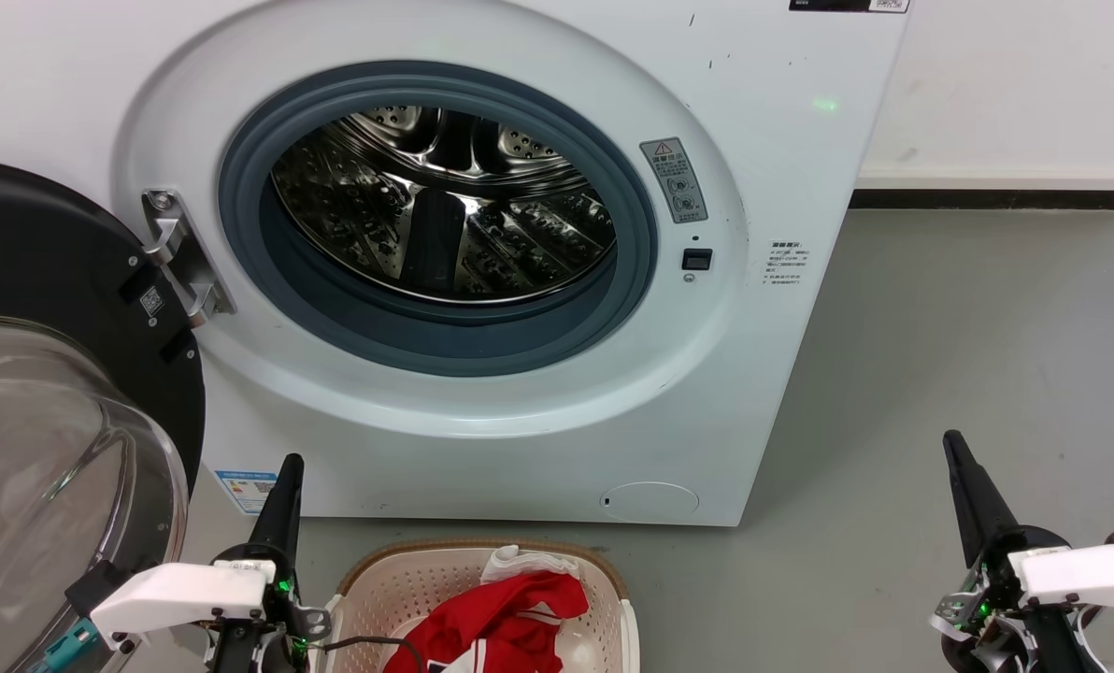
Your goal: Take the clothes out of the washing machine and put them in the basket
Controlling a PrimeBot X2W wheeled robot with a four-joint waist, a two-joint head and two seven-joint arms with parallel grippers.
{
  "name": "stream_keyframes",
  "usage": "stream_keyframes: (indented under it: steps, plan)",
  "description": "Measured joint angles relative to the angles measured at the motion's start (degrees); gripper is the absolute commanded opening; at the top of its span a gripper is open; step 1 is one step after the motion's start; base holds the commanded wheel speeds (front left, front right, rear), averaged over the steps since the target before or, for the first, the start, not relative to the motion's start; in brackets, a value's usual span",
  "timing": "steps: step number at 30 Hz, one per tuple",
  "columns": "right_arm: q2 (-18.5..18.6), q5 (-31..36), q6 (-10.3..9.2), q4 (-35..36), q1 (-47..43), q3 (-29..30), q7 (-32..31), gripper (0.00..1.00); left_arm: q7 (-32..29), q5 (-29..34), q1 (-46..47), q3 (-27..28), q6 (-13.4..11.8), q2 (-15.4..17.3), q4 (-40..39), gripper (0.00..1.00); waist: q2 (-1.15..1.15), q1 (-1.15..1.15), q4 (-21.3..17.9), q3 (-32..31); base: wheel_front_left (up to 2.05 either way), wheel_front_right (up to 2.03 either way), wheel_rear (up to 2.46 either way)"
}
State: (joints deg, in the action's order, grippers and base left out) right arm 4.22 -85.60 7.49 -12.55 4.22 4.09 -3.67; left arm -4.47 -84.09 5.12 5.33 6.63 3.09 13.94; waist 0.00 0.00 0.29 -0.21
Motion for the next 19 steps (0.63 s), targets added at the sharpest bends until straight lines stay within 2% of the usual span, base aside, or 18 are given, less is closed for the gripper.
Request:
stream_keyframes:
  steps: [19]
  plan:
    - [-0.1,-7.5,0.0,-1.3,1.4,0.7,-1.4,0.0,-2.0,-7.7,0.8,1.1,0.8,-0.2,0.1,0.0,0.0,0.0,-0.3,0.4,0.0,0.0,0.0]
